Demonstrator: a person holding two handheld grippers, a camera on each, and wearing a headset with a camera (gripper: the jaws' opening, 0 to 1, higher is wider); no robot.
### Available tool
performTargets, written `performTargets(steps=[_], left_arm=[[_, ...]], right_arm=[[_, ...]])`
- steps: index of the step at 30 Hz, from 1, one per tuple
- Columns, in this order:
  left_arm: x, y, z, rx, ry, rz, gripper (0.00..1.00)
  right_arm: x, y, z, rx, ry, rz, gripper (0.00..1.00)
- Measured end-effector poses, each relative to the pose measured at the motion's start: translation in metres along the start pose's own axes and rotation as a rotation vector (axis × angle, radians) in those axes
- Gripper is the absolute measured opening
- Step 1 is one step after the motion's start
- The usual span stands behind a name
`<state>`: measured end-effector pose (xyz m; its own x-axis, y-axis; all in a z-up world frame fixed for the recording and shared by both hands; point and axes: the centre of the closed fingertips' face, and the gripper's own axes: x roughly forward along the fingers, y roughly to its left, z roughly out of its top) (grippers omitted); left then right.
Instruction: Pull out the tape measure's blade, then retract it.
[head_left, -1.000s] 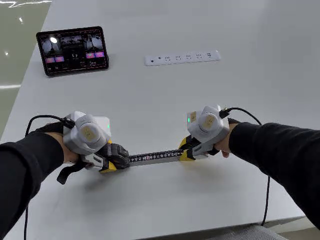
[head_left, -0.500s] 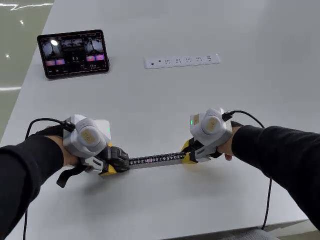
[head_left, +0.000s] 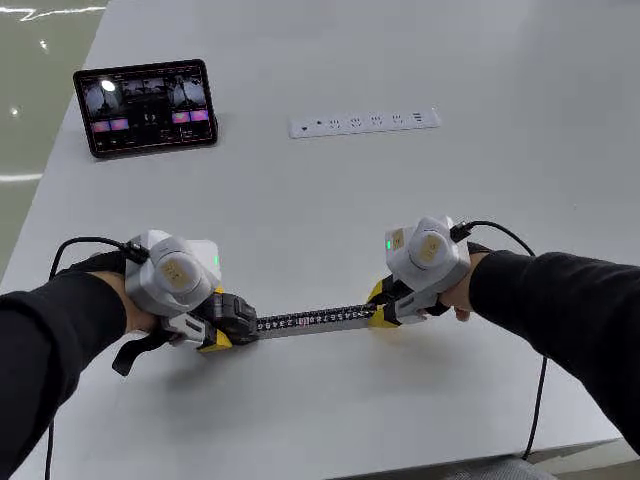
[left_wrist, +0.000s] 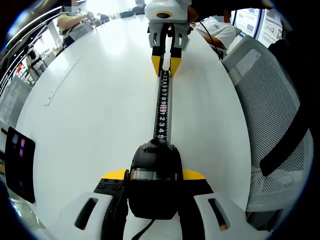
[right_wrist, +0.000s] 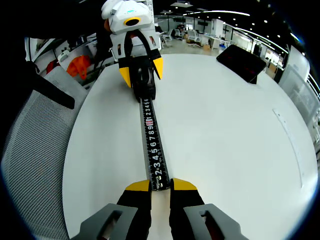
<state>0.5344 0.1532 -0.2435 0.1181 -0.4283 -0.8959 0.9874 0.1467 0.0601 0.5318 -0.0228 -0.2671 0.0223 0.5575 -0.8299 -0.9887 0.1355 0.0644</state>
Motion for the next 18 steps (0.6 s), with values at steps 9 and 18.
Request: performTargets(steps=[9, 18], left_arm=[[0.0007, 0.0006, 0.0001, -0.001, 0.000, 0.001, 0.33], [0.0007, 0.0017, -0.0002, -0.002, -0.001, 0.002, 0.33]], right_arm=[[-0.0024, -0.0024, -0.0050, 0.004, 0.003, -0.005, 0.09], [-0.0034, -0.0036, -0.0080, 0.009, 0.006, -0.007, 0.09]])
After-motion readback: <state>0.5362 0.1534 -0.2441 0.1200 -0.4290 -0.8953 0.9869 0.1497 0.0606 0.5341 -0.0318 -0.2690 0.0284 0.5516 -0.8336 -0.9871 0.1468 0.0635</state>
